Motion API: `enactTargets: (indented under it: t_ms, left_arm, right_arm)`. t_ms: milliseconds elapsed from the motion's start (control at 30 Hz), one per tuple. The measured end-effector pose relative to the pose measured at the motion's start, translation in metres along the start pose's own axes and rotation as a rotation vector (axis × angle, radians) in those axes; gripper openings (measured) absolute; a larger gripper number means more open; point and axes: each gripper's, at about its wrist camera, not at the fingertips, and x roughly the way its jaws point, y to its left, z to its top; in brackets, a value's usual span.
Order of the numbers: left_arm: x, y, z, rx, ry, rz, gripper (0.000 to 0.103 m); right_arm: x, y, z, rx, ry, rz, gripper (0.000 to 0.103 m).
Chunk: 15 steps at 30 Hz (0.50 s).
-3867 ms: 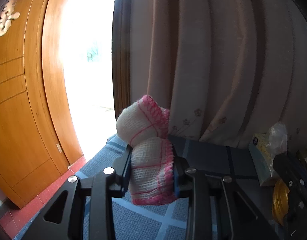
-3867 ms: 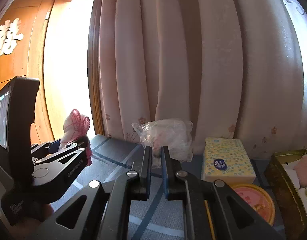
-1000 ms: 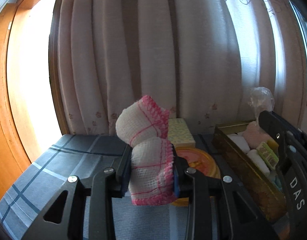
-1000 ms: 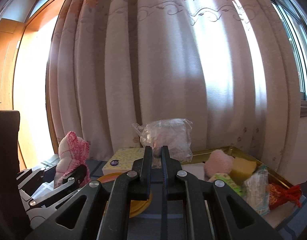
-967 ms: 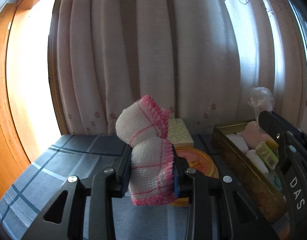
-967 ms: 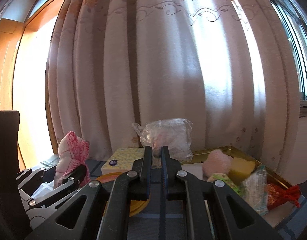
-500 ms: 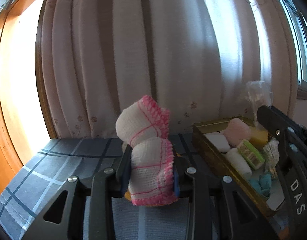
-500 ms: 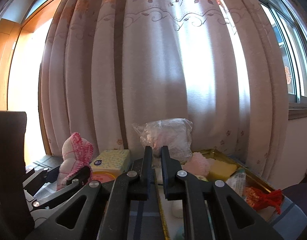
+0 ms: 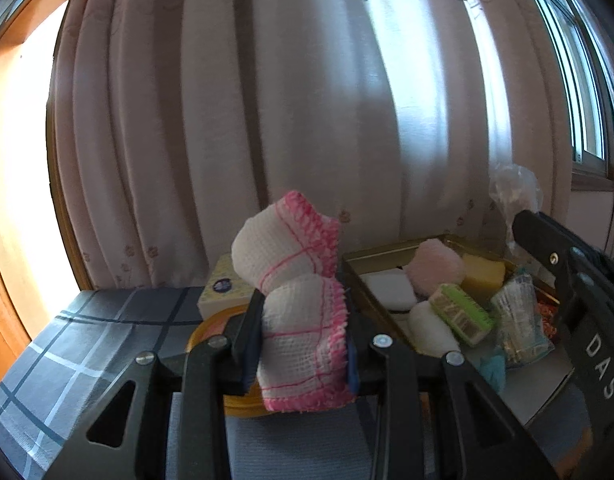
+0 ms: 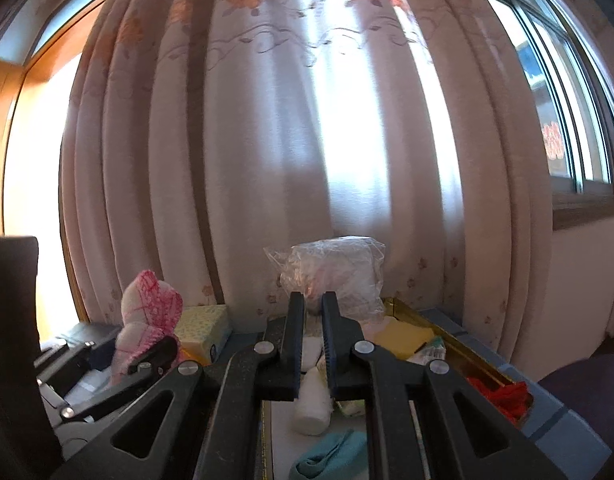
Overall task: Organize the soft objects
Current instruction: 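Lower the towel and clear bag into the gold tray and open both grippers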
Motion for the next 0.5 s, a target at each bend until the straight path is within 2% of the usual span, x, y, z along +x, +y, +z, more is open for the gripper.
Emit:
enactTargets:
  t_ms: [500]
  left_arm:
    - [-0.002,-0.038,0.007,0.017,-0.010,-0.084,0.032]
  right_arm:
    - [-0.003,-0.040,0.003,-0.016,-0.005,-0.094,0.011]
